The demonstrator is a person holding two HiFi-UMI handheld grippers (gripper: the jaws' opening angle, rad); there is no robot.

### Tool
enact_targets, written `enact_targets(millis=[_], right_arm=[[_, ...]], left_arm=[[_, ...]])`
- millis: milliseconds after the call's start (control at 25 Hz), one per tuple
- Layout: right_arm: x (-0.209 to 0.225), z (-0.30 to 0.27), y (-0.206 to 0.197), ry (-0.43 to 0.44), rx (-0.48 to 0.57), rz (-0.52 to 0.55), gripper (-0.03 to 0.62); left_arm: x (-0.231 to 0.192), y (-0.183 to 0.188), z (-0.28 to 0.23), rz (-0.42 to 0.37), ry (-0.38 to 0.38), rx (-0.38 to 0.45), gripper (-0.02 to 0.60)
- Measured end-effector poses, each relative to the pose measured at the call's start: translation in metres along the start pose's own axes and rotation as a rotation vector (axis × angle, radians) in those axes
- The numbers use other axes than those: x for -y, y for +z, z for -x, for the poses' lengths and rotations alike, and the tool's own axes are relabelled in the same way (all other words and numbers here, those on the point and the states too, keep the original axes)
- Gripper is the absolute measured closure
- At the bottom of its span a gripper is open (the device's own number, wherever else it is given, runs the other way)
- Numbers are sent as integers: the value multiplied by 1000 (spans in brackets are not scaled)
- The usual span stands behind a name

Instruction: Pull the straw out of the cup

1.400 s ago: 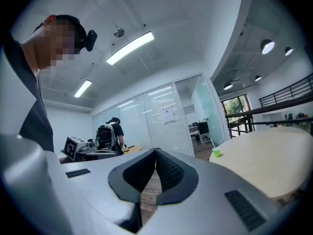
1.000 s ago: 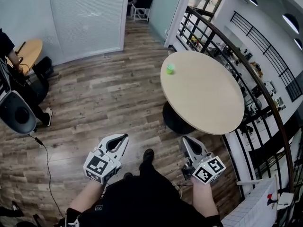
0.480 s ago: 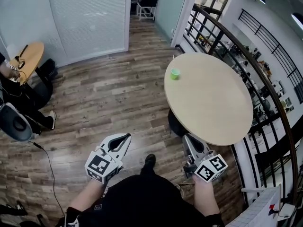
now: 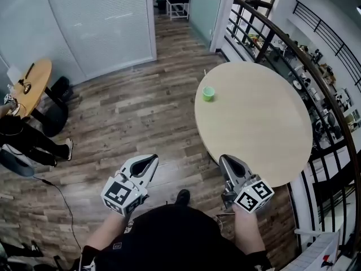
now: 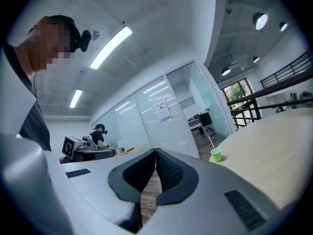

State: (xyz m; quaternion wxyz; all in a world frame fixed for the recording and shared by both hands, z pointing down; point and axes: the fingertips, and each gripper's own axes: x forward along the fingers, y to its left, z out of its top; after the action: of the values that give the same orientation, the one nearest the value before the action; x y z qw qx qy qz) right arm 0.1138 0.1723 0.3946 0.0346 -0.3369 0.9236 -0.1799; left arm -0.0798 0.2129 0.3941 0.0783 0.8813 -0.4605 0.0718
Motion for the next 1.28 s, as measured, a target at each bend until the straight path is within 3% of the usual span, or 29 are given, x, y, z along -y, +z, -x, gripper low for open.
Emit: enact_targets(millis=[720, 920, 1280], right_arm=[[58, -21, 15, -14, -49, -21, 572], [80, -47, 24, -43, -61, -10, 572], [128, -127, 54, -107, -31, 4, 572]], left_arm=[[-16, 5, -90, 51, -45, -4, 575], [-47, 13, -124, 53, -55, 4, 575], [-125, 37, -201, 17, -153, 20, 575]])
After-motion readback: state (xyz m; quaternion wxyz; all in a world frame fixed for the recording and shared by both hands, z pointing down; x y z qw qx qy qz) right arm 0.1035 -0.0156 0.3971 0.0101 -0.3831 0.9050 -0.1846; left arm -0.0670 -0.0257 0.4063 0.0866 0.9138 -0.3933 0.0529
